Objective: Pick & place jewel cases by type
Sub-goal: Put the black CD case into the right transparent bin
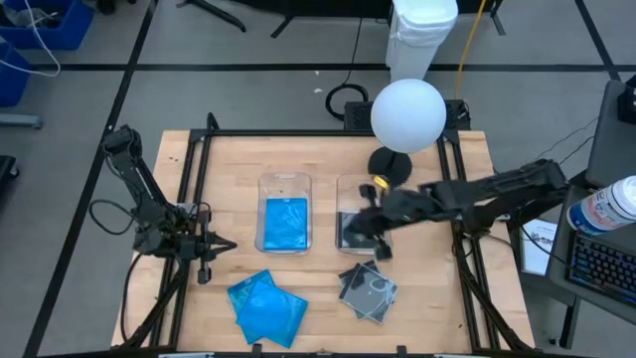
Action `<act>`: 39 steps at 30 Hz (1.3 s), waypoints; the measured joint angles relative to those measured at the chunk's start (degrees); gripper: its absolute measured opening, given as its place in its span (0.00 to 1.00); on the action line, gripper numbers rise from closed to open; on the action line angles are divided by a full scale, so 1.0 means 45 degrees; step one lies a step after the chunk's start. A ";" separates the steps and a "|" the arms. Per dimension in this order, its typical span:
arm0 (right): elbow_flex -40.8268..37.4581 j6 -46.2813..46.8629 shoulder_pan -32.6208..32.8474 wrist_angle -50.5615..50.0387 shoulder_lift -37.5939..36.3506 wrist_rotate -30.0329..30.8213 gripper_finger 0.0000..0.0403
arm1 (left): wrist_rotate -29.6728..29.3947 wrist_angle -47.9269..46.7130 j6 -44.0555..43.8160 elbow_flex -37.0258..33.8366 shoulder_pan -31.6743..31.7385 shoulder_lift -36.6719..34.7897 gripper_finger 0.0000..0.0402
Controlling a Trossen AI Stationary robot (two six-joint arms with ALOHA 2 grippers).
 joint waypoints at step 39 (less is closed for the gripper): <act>-1.2346 0.1237 -0.1892 1.5381 -0.4235 0.0609 0.00 | 1.1475 -0.6021 -0.2989 0.0042 0.8907 -0.5833 0.00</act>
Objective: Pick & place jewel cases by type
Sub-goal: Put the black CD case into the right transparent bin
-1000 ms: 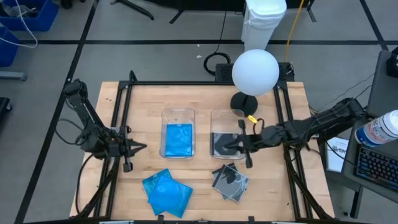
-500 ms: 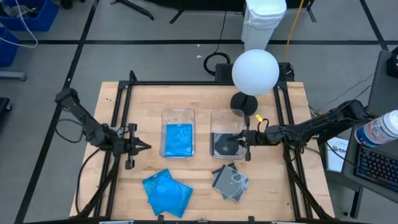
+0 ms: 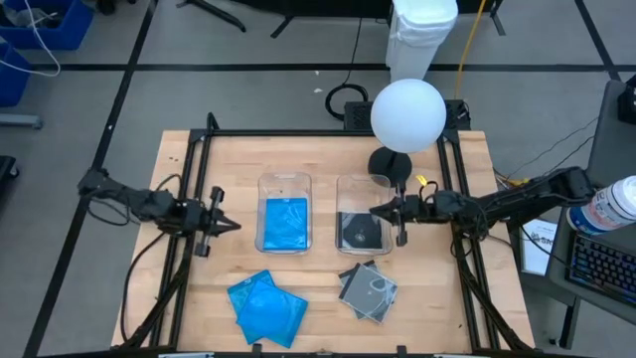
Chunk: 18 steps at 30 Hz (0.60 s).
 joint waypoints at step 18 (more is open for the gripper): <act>-0.0944 0.0049 -0.0137 0.2043 0.0461 -0.1629 0.00 | 0.3117 0.2563 0.0530 -0.1955 0.1947 0.0012 0.00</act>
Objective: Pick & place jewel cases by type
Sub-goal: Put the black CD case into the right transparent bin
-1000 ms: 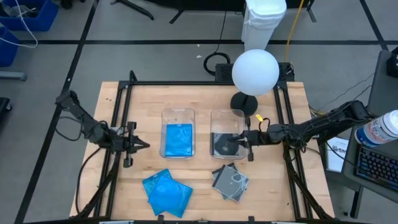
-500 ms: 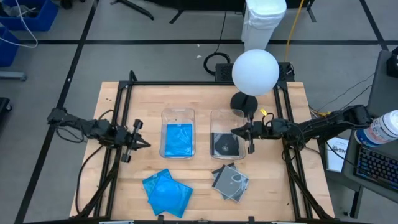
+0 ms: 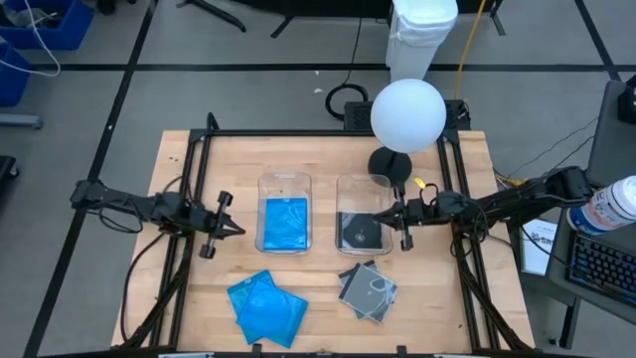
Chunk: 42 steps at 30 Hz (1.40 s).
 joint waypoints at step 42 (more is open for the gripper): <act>-0.1854 0.0466 0.0029 -0.2000 -0.4606 0.0943 0.00 | -0.3845 0.0070 -0.0258 0.0217 -0.0957 0.0363 0.01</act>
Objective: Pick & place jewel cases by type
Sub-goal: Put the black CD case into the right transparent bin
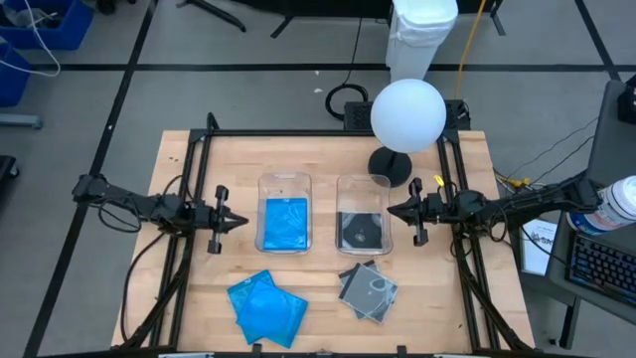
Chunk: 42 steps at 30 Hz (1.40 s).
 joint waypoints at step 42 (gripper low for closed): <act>0.7994 0.3805 0.6955 -1.0598 0.3317 0.2622 0.00 | -0.0843 -0.3790 0.4921 1.5413 -0.4598 2.0870 0.05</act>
